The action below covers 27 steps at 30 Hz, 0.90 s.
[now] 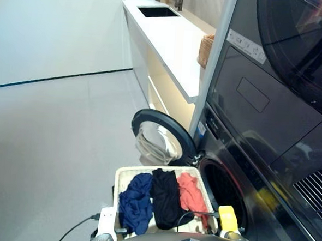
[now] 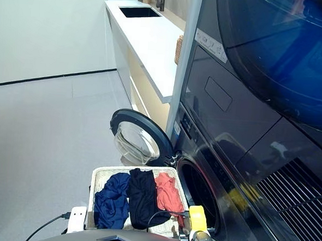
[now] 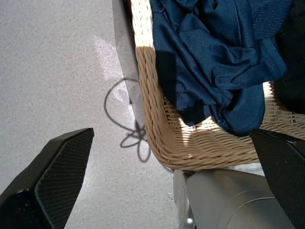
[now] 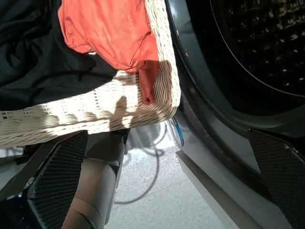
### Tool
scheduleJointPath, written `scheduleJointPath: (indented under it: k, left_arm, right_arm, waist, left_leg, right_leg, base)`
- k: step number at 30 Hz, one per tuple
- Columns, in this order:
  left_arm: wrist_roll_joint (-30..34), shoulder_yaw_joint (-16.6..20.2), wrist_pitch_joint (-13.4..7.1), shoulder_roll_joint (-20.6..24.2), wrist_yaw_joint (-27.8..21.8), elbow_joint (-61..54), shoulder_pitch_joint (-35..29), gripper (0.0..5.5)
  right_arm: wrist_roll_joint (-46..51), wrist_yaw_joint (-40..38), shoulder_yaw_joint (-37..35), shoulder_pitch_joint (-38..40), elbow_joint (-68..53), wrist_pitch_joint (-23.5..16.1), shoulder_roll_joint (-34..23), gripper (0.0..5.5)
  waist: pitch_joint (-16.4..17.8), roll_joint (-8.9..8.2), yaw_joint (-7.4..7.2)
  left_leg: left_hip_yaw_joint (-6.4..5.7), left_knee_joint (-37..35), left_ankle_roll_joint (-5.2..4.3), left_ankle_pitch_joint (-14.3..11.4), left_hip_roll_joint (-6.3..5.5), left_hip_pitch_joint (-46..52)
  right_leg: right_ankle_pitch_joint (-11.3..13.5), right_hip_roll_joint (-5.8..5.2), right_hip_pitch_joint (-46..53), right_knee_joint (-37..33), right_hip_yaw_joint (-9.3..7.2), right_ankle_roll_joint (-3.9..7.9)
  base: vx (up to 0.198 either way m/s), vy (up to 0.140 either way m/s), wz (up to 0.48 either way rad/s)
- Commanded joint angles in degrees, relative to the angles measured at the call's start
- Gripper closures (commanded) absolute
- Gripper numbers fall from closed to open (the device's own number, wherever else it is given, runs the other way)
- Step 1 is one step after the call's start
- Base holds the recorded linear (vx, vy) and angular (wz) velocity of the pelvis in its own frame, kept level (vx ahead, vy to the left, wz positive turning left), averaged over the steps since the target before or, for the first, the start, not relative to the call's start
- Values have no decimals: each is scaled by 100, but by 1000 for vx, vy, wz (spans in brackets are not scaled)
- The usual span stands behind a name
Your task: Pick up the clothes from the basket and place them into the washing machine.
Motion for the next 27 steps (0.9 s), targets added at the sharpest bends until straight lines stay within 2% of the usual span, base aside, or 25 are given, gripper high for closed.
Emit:
scheduleJointPath:
  k: [1,20,24,27]
  left_arm:
    - [198,-62,-182,-130,-68,321,-337,0]
    - [532,-378,-221,-89,86,115,-581,0]
    - [591,-566,-248,-100,167,-44,-744,0]
    - [592,-817,-267,-58,226,-263,-1028,0]
  right_arm:
    - [-2,60,177,-193,262,-119,95,0]
    - [10,88,399,-301,65,-152,107,0]
    - [-39,84,574,-392,-63,-152,117,0]
    - [-106,57,844,-586,-303,-177,75,0]
  waist:
    - [-90,-113,36]
    - [-25,-92,-18]
    - [43,-94,-39]
    - [224,-90,-79]
  left_leg:
    - [191,-87,-185,247,-148,-256]
    - [217,-87,-187,266,-147,-358]
    - [231,-87,-182,294,-158,-473]
    - [256,-87,-170,367,-166,-716]
  right_leg:
    - [-264,26,190,147,16,310]
    - [-222,29,86,118,43,320]
    - [-190,25,-44,129,64,327]
    - [-135,22,-335,209,87,325]
  base:
    - [0,0,0]
    - [0,0,0]
    - [0,0,0]
    - [-28,4,0]
